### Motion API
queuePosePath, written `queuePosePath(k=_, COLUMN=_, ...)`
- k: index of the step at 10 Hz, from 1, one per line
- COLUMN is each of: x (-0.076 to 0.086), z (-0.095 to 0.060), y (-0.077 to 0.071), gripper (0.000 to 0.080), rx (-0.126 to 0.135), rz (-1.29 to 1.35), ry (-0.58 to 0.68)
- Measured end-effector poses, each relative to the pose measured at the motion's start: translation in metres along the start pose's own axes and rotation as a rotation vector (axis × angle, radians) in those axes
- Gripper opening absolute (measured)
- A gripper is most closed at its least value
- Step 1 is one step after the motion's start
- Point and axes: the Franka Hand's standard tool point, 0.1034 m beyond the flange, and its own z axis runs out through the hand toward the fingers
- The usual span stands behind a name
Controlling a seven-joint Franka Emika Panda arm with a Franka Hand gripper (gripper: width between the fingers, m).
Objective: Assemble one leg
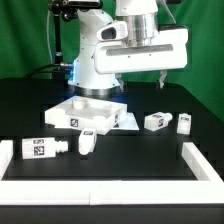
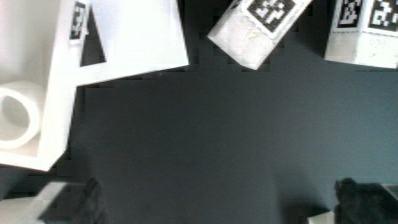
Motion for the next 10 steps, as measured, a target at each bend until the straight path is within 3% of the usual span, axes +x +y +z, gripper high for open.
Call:
queuePosePath(k=2, x=0.000, z=0.001, y=0.001, gripper=0.0649, rx=0.000, rz=-0.006, ry=-0.002)
queuePosePath(k=3, x=-0.001, z=0.006, y=0.012, gripper=0.0649, rx=0.000, rz=-0.069, ry=-0.015)
queuePosePath(k=5, x=-0.006, z=0.000, y=0.053, gripper=0.0649, rx=0.022, rz=-0.247, ry=-0.020)
queuePosePath(k=6, x=-0.008, z=0.002, y=0.073, gripper=0.0649, rx=0.021, rz=-0.374, ry=-0.019)
queuePosePath(k=7, x=-0.009, z=0.005, y=0.079, gripper=0.0649, rx=0.014, rz=-0.487, ry=-0.013)
queuePosePath(k=8, x=-0.009, z=0.008, y=0.081, gripper=0.0649, rx=-0.011, rz=-0.535, ry=0.014)
queuePosePath(k=10, x=-0.011, z=0.010, y=0.081, gripper=0.0649, rx=-0.016, rz=-0.532, ry=0.028)
